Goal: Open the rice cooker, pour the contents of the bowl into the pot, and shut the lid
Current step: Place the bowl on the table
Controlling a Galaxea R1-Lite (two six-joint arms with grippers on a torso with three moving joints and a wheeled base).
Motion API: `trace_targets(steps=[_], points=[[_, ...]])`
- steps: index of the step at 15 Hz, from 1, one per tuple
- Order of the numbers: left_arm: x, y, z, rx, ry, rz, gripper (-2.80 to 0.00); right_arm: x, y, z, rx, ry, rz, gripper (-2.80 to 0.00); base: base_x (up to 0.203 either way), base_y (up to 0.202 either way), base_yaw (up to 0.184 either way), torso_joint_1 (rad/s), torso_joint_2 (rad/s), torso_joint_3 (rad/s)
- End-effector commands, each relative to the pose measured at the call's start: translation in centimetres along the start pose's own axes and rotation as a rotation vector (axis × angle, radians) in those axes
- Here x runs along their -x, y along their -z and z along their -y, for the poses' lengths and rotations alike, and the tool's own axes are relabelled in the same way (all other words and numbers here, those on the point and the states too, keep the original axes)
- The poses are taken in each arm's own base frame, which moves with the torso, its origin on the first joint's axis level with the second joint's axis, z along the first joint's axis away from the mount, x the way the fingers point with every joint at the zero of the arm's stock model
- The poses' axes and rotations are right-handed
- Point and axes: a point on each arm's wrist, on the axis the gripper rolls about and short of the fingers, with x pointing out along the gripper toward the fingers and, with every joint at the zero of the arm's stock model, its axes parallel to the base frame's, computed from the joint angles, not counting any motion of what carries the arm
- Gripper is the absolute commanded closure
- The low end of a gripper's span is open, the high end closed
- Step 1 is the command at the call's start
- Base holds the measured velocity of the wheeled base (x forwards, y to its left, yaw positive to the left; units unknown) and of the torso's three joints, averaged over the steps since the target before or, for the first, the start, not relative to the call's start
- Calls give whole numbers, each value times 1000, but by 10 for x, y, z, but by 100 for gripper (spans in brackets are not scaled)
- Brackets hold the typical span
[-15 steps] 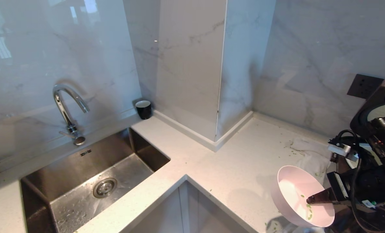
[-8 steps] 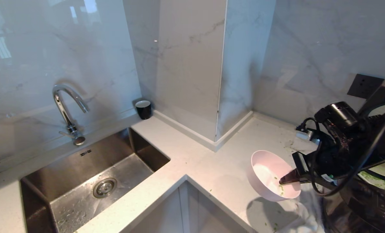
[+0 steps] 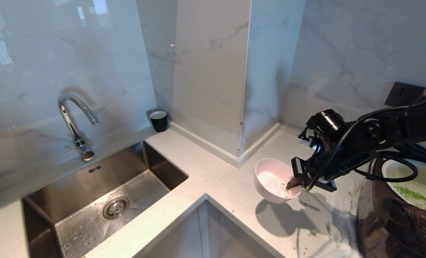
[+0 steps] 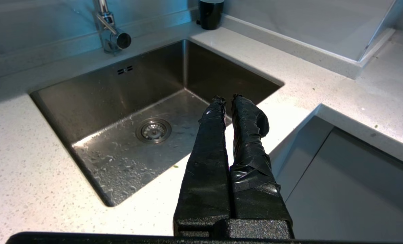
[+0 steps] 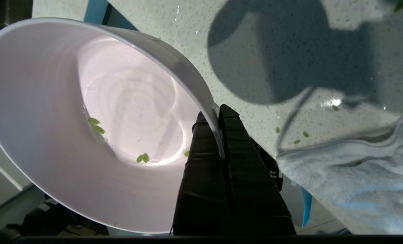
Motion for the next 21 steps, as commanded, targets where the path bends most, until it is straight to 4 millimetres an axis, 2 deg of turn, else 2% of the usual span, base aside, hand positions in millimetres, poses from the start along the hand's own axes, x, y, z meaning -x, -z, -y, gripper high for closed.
trace_targets(steps=[1,2,6,8,15,21], points=[[0,0,0,0,-1,0,0,-18,-7,2,-16,15,-31,0,0,0,0,0,0,0],[0,0,0,0,1,0,0,-23,-10,0,-16,15,-33,0,0,0,0,0,0,0],[0,0,0,0,-2,-1,0,-55,-14,-32,19,27,-39,0,0,0,0,0,0,0],[0,0,0,-2,-3,-1,0,-65,-10,-47,34,61,-27,0,0,0,0,0,0,0],[0,0,0,-2,-3,-1,0,-94,-13,-34,2,99,-79,0,0,0,0,0,0,0],[0,0,0,-2,-3,-1,0,-102,-16,-37,14,117,-80,0,0,0,0,0,0,0]])
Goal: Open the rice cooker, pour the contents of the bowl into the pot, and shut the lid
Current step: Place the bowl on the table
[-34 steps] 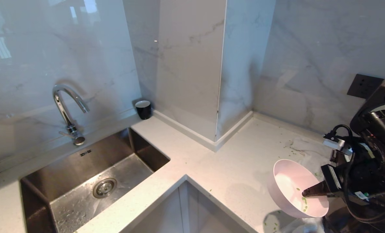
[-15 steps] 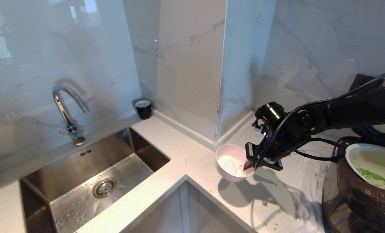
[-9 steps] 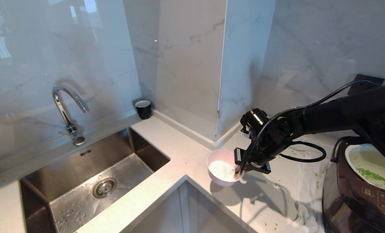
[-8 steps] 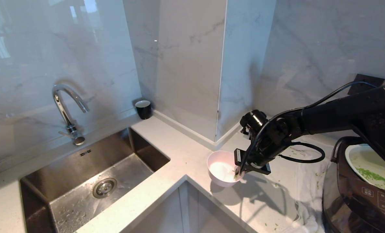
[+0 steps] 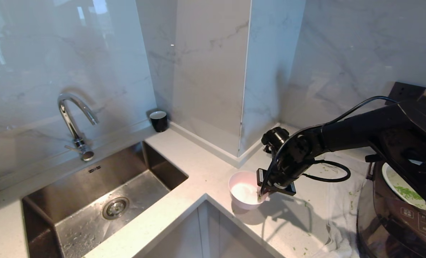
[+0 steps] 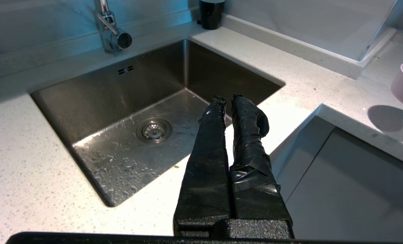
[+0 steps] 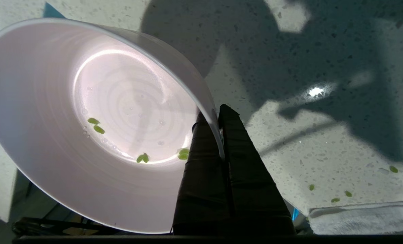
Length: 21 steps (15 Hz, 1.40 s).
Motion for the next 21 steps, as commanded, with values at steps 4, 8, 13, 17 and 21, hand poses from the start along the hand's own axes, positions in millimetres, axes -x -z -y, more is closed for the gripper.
trace_targets(steps=[4,8,13,17,21], points=[[0,0,0,1,0,-1,0,-11,-4,-5,-1,52,-22,0,0,0,0,0,0,0],[0,0,0,1,2,-1,0,-12,-13,-10,-1,55,-27,0,0,0,0,0,0,0],[0,0,0,1,2,-1,0,-16,-11,-16,19,60,-42,0,0,0,0,0,0,0],[0,0,0,1,2,-1,0,-22,-11,-16,25,89,-56,0,0,0,0,0,0,0],[0,0,0,1,0,-1,0,-21,-28,-18,11,131,-12,0,0,0,0,0,0,0]])
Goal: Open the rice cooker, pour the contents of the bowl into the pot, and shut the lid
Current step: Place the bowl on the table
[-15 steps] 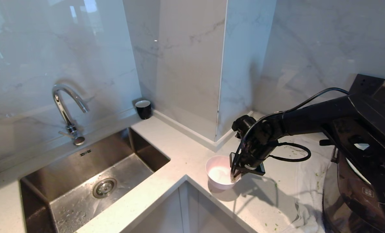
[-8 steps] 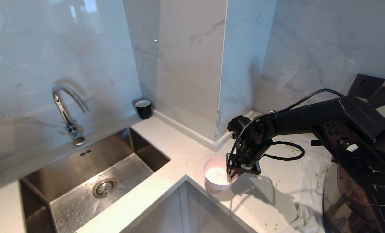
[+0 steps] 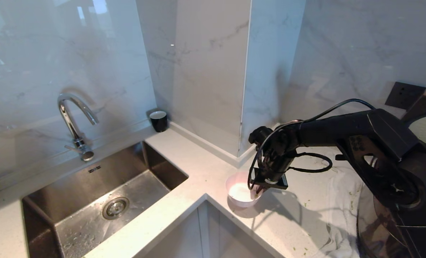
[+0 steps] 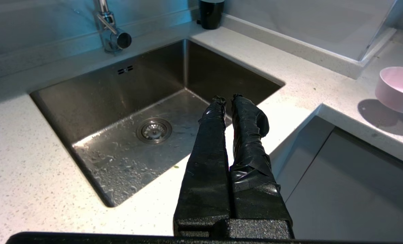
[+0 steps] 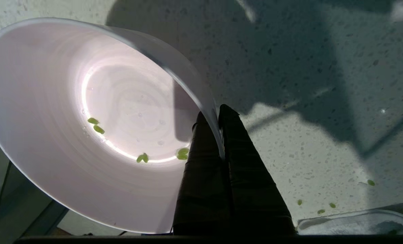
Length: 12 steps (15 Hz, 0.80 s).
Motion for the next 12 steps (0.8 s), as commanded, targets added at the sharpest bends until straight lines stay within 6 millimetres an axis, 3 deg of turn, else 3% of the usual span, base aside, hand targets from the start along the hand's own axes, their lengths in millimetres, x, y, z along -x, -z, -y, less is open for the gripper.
trace_targets(steps=[1,12], points=[[0,0,0,1,0,-1,0,1,-5,0,-10,3,6,0,0,0,0,0,0,0],[0,0,0,-1,0,-1,0,3,-3,2,-1,10,2,0,0,0,0,0,0,0]])
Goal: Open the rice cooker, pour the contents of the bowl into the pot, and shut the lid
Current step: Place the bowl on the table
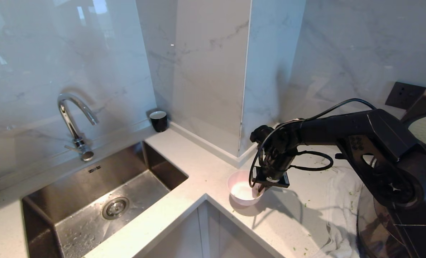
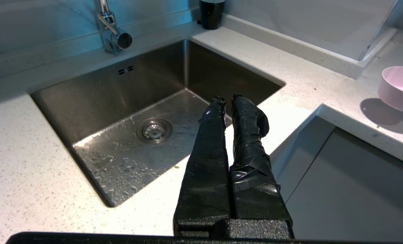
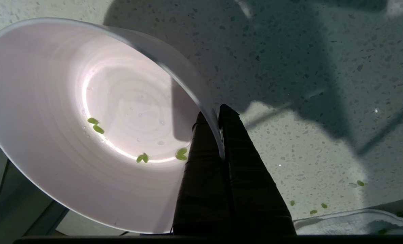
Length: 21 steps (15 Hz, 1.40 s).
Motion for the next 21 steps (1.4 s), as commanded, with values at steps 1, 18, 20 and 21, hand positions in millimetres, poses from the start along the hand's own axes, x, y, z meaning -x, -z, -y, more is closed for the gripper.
trace_targets(steps=[1,18,20,21], points=[[0,0,0,1,1,-1,0,3,1,-1,5,-3,2,0,0,0,0,0,0,0],[0,0,0,4,1,-1,0,-1,5,-3,17,5,-15,0,0,0,0,0,0,-21],[0,0,0,4,0,1,0,0,7,-6,25,2,-15,0,0,0,0,-1,-1,-184],[0,0,0,4,0,1,0,0,8,-8,30,2,-13,0,0,0,0,6,2,-173]])
